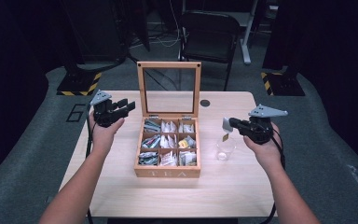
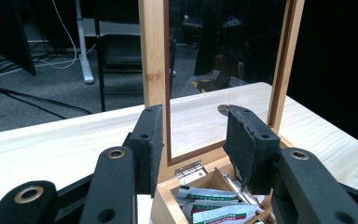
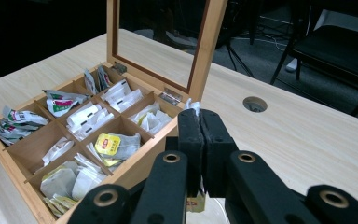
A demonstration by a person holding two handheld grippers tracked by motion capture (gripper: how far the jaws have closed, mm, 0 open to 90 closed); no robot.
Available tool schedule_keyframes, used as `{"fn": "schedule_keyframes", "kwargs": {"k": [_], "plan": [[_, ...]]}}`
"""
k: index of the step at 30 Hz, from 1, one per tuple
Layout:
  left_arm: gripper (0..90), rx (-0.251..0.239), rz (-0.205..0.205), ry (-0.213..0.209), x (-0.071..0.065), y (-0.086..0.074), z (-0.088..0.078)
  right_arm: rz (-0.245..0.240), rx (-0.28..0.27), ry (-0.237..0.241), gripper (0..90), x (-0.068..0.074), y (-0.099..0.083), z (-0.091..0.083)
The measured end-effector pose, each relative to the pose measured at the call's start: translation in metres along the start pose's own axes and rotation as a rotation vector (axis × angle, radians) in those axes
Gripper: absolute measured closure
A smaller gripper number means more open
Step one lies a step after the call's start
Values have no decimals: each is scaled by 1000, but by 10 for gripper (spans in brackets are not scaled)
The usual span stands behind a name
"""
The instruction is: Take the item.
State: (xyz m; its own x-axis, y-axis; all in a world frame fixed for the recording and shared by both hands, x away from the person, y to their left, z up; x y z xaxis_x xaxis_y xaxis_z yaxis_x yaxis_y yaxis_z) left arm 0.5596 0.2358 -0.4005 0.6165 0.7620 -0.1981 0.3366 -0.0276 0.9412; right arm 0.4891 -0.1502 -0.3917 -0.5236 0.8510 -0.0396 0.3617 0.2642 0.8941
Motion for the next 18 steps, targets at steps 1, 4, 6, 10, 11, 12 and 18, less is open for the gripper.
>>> {"fn": "schedule_keyframes", "kwargs": {"k": [1,4,6,10,11,12,18], "plan": [[565,-2,-1,0,0,0,0,2,3,-1,881,-1,-2,0],[565,-2,-1,0,0,0,0,2,5,-8,881,-3,-6,1],[565,-2,-2,0,0,0,0,6,8,-12,881,-3,-10,3],[565,0,-2,0,-1,0,1,12,15,-19,881,-4,-17,5],[565,-1,-1,0,-1,0,1,12,17,-19,881,-4,-19,6],[565,-1,-1,0,-1,0,1,13,21,-22,881,-4,-21,6],[565,0,-1,1,0,0,0,17,39,-33,881,-5,-35,11]]}}
Point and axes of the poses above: each handheld gripper's, and its own axes: z roughly forward along the jaws, y roughly out of its top, x roughly to its left, the point moved 9 cm from there along z, roughly forward along the jaws, and after that the axes turned 8 degrees about -y, right-handed, at the moved point
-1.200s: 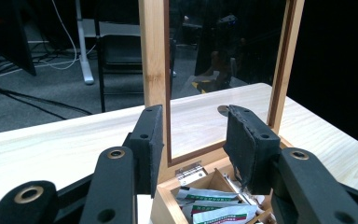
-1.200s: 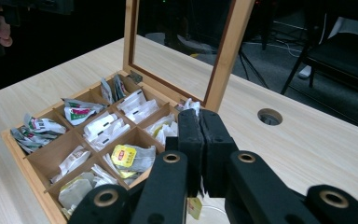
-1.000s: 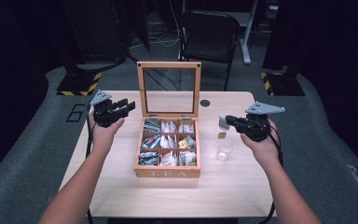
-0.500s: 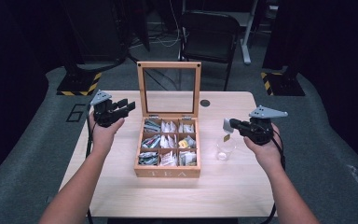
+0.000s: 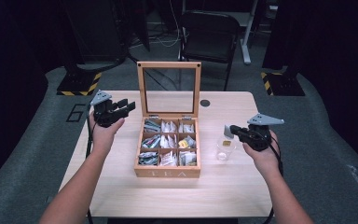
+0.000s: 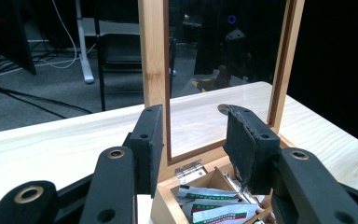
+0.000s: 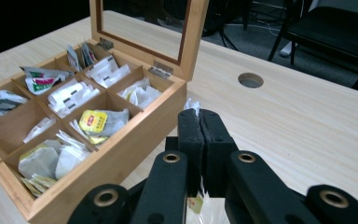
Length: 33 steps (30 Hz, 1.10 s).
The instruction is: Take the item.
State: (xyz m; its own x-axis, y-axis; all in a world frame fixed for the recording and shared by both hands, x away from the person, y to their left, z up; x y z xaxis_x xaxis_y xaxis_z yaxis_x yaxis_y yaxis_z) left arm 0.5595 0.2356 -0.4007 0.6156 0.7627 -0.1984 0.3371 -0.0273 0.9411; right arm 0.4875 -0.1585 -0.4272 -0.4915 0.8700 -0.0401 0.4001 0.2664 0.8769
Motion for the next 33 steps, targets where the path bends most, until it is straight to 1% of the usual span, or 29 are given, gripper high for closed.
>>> {"fn": "schedule_keyframes", "kwargs": {"k": [2,10,18,23,25,28,33], "plan": [[566,0,-1,1,0,0,0,-5,7,-3,881,0,-5,2],[565,1,-2,2,0,0,-1,3,40,-7,880,2,-22,11],[564,1,1,3,1,0,-1,25,63,-2,880,3,-35,15],[564,4,-1,2,1,0,-1,10,91,-2,879,6,-45,21],[564,4,-2,2,1,-1,-1,11,102,-1,874,6,-49,24],[564,6,-2,1,2,-1,-1,15,115,2,847,7,-53,26],[562,1,-1,3,3,0,-2,23,106,-15,730,5,-51,27]]}}
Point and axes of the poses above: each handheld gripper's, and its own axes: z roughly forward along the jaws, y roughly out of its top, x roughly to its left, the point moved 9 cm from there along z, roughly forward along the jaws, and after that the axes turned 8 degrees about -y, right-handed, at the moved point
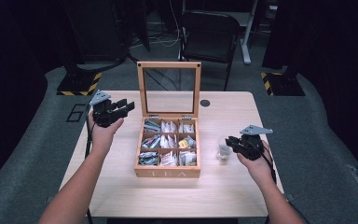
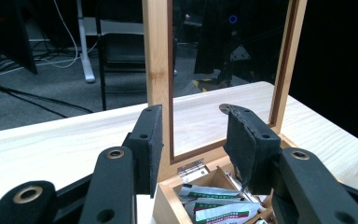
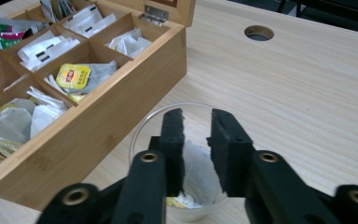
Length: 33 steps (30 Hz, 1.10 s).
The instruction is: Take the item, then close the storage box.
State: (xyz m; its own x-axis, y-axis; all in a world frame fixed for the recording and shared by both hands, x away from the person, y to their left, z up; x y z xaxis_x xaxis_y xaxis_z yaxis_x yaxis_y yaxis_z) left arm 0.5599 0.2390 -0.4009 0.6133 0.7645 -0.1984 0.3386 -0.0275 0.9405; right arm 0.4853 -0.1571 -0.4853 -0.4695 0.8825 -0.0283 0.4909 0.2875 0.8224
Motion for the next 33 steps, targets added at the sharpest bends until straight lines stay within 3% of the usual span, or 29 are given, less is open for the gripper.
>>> {"fn": "schedule_keyframes", "kwargs": {"k": [3,12,22,27,33], "plan": [[561,-1,-4,2,1,0,-1,20,-5,6,675,0,3,-1],[556,-4,-4,3,1,0,-2,-2,-32,-8,511,1,15,-6],[542,-5,-6,2,1,1,-2,-35,-49,39,371,12,36,-9],[536,-9,-9,4,1,1,-3,-37,-59,59,354,17,50,-9],[529,-12,-7,4,1,2,-3,-73,-57,69,389,22,65,-5]]}}
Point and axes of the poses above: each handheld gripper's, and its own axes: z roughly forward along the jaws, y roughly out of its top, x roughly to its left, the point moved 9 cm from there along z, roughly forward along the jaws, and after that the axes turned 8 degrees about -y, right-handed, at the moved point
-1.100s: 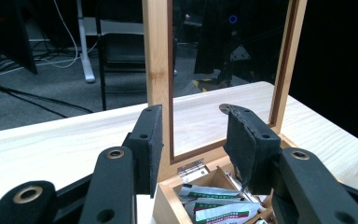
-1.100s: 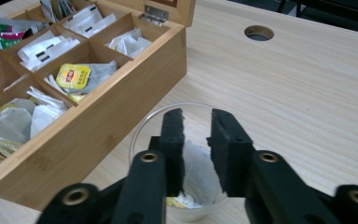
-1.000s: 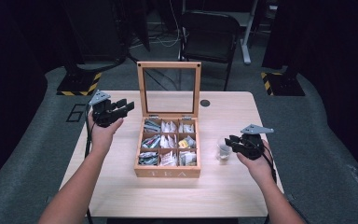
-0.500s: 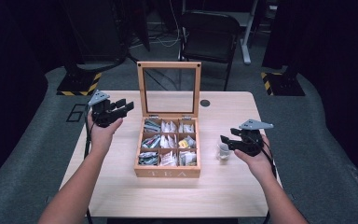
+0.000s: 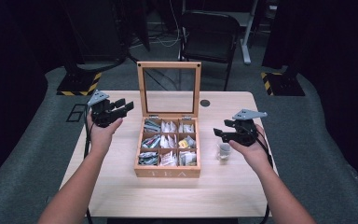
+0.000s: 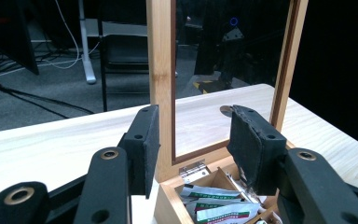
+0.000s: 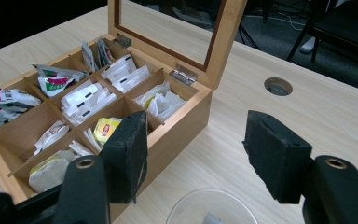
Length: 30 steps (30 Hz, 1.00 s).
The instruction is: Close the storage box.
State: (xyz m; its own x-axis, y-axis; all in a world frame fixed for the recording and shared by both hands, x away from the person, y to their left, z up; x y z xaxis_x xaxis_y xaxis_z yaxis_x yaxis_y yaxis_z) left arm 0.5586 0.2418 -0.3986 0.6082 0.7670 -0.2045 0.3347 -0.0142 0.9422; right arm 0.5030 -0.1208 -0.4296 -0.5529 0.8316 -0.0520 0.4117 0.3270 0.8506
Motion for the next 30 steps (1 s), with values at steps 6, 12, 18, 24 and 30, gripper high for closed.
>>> {"fn": "schedule_keyframes", "kwargs": {"k": [6,12,18,24,30], "plan": [[525,-2,-4,2,1,0,-1,10,7,3,390,2,12,7],[514,-3,-7,4,2,0,-2,18,-14,13,370,5,25,12],[511,-8,-17,-2,2,0,0,20,-21,30,351,5,35,18],[504,-5,-19,-6,2,0,0,-4,-31,59,376,8,46,23],[503,-6,-20,-6,3,0,0,-21,-9,69,414,8,51,30]]}}
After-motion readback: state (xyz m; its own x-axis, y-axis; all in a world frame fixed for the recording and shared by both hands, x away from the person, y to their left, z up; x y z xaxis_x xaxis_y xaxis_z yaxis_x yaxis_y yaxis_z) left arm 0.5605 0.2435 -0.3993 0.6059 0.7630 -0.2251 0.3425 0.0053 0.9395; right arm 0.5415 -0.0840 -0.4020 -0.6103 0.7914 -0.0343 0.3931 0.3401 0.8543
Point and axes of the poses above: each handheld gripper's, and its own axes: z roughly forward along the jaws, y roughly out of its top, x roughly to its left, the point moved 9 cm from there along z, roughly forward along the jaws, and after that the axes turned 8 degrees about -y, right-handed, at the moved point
